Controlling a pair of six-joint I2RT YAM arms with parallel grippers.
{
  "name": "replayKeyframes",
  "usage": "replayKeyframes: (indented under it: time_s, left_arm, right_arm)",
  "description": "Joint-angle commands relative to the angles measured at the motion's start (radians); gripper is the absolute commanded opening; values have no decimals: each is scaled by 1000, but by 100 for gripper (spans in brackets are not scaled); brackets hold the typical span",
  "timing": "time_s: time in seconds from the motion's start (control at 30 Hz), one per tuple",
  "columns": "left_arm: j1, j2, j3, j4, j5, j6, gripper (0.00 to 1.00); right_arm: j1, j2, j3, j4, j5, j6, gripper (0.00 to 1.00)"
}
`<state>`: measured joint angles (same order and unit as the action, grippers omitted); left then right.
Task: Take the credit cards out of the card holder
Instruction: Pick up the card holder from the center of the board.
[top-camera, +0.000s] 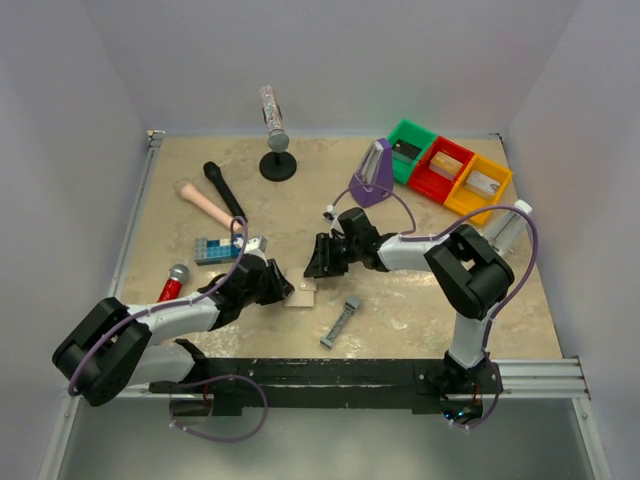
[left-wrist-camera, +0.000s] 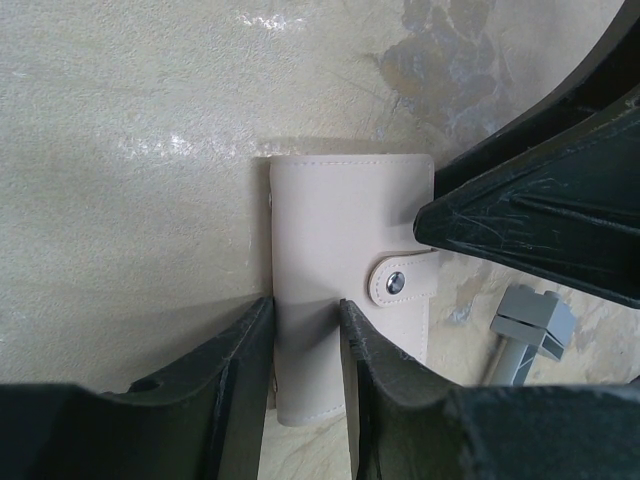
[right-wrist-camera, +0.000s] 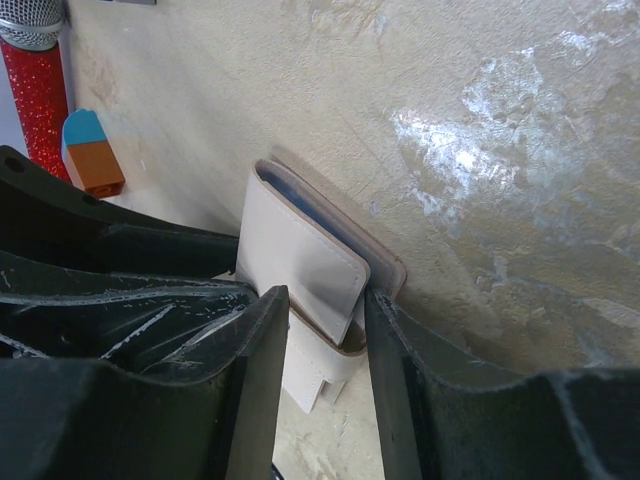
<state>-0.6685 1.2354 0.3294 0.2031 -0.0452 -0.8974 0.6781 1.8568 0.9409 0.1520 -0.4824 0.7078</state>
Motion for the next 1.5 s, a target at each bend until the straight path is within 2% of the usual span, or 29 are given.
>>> replayKeyframes:
  time_s: [0.0,0.23,0.4,0.57,0.77,0.87,0.93,1.03,1.1,1.3,1.47]
  left_arm:
    - [3,21,10,-11,10,15,37]
    - [3,24,16,-17,16,23,37]
    - [1,3,22,-34,10,28,37]
    - [4,-74,28,-100,-30,29,37]
    - [7,-250,-1,-154,-87,12,38]
    - [7,-330,-39,-153,-107,-9,46]
    - [10,-384,-82,-101,-119,-34,53]
    - [15,-474,-182,20,-99,-70,74]
    - [15,-540,-237,106,-79,-95,82]
    - [17,-688,-314,281,19,-75,88]
    - [15,-734,-426,617,99,-80,89]
  right_arm:
    - [1,7,13,32,-38,5,38]
    - [1,13,-1,98,-117,18,20]
    - [1,-14,-31,123,-134,24,0]
    - [-8,-88,-63,109,-140,24,0]
    - [-18,-217,-99,41,-154,-17,0]
    - [-20,-281,-120,24,-176,-19,0]
    - [-18,-321,-129,18,-214,-18,0]
    - [-20,-390,-142,-5,-246,-11,0]
    - [-20,-444,-149,-32,-255,-17,0]
    - [-18,-603,-159,-137,-266,-41,0]
    - [-20,-689,-182,-143,-295,4,0]
